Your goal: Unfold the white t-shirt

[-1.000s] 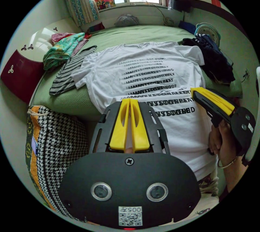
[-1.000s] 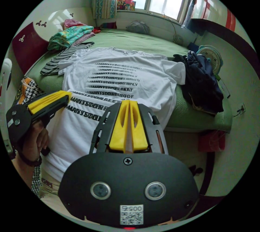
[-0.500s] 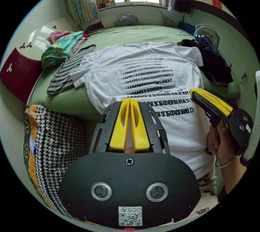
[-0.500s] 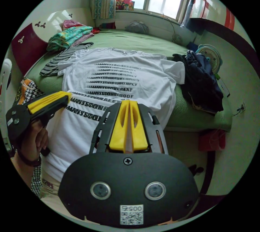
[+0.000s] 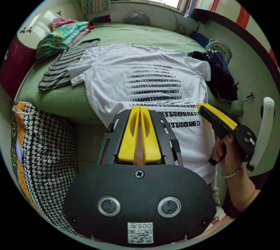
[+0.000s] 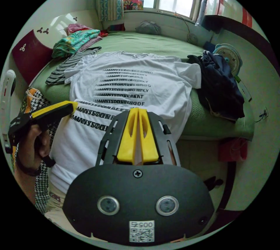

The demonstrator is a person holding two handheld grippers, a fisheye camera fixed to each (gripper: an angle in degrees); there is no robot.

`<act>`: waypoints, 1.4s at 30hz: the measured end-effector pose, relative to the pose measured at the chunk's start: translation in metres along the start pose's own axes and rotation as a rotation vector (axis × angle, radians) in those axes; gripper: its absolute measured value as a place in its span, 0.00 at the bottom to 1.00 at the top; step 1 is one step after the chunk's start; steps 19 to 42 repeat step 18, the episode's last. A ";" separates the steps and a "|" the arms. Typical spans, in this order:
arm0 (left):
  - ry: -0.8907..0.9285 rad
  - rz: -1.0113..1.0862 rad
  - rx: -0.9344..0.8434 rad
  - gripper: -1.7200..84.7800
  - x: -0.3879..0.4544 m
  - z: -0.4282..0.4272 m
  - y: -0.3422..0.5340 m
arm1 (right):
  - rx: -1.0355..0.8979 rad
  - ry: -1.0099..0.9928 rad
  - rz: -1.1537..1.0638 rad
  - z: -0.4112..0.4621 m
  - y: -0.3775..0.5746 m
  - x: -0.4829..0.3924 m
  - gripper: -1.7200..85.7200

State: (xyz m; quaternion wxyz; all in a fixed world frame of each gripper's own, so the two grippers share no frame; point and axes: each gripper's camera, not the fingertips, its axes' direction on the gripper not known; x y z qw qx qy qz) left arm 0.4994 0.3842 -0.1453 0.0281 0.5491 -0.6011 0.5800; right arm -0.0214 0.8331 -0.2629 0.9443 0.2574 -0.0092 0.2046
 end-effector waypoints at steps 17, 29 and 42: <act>-0.035 -0.187 0.080 0.07 -0.169 -0.013 -0.061 | 0.036 -0.202 -0.275 0.012 -0.146 -0.073 0.08; -0.044 -0.209 0.086 0.09 -0.185 -0.010 -0.069 | 0.037 -0.212 -0.299 0.017 -0.157 -0.080 0.08; -0.044 -0.209 0.086 0.09 -0.185 -0.010 -0.069 | 0.037 -0.212 -0.299 0.017 -0.157 -0.080 0.08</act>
